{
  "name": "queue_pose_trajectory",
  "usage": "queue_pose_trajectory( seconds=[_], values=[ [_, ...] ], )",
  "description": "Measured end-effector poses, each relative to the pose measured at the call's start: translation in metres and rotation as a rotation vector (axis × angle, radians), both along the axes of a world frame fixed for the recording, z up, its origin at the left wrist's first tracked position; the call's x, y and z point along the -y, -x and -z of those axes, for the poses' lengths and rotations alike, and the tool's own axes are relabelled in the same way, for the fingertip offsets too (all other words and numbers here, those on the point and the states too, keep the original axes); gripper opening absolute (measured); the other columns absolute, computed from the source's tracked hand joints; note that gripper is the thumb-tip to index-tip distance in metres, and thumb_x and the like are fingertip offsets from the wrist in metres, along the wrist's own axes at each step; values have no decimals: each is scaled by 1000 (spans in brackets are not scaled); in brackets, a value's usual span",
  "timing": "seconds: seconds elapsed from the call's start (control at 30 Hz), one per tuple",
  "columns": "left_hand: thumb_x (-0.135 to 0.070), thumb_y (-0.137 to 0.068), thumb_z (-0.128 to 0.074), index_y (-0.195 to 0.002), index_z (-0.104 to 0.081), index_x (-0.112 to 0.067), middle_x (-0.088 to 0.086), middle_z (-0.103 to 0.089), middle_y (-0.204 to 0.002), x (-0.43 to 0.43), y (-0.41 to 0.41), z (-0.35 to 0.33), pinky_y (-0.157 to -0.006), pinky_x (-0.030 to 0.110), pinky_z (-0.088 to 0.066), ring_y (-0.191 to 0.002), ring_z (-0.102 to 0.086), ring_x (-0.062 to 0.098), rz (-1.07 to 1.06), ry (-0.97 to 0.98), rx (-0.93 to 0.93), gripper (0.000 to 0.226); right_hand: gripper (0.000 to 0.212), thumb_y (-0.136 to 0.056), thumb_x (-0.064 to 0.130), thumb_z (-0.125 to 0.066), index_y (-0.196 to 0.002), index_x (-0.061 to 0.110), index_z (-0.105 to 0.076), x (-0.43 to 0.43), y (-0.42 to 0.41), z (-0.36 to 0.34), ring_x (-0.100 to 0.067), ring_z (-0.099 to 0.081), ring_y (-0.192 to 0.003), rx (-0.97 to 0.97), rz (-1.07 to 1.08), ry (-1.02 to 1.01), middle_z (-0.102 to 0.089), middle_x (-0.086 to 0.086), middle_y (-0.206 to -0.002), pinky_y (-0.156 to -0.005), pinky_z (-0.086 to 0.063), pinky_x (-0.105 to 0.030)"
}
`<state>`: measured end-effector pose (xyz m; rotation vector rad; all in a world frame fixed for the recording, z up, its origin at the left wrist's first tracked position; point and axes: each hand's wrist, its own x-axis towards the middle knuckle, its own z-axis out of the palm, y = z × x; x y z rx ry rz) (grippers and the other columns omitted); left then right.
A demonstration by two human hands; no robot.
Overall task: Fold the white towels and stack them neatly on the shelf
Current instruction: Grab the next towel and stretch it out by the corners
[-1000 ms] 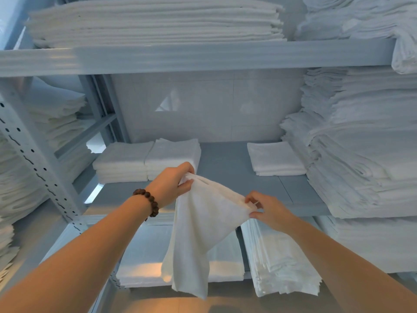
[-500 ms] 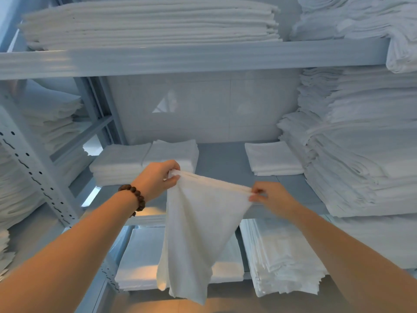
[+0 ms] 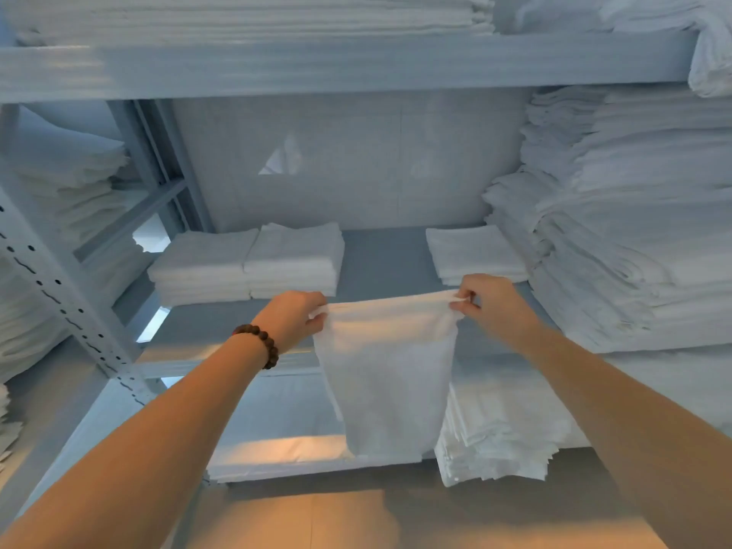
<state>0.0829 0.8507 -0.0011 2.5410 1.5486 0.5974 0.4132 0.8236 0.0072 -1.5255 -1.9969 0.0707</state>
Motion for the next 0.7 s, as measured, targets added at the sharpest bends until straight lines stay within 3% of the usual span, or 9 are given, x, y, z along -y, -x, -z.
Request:
queue_pose_trajectory(
  seconds=[0.03,0.13,0.23,0.4,0.53,0.7],
  values=[
    [-16,-90,-56,-96,-62,-8,10,-65,-85,0,-3,2,-69,36,-47,-80,-59,30,13,23,-33,12,17,-79,12,-73,-78,-1,-63,2,-1,7,-31,-59,-80,49,2,60,-65,-18,-82,-70,-36,-34],
    [-17,-91,-56,-97,-62,-9,8,-66,-85,-7,-5,8,-70,35,-47,-78,-59,27,17,-34,96,11,16,-78,10,-73,-75,-1,-62,1,-10,15,-32,-59,-76,-21,49,-11,-64,-18,-79,-70,-38,-36],
    [-18,-93,-54,-101,-62,-8,12,-67,-91,-12,-7,15,-74,37,-47,-84,-60,30,87,18,20,15,16,-78,11,-72,-78,-3,-63,-4,-10,17,-33,-60,-83,59,52,72,-65,-21,-83,-72,-36,-34],
    [-19,-93,-53,-102,-61,-10,8,-66,-91,-29,1,16,-73,37,-49,-82,-60,27,95,-8,71,14,17,-75,11,-76,-76,-1,-65,-17,-7,14,-33,-60,-76,43,68,-36,-66,-17,-79,-69,-34,-29],
    [-17,-93,-53,-102,-60,-10,4,-63,-98,-45,6,10,-78,34,-46,-87,-58,24,155,12,4,13,17,-74,9,-76,-77,-3,-65,-28,-2,8,-34,-60,-77,-26,47,-5,-66,-17,-79,-75,-43,-41],
    [-10,-89,-54,-102,-44,-21,4,-59,-93,-65,-1,1,-69,36,-48,-75,-55,30,213,-85,67,20,22,-76,8,-74,-81,12,-53,-49,-10,3,-27,-55,-72,-87,44,-20,-61,-7,-76,-67,-38,-22]
  ],
)
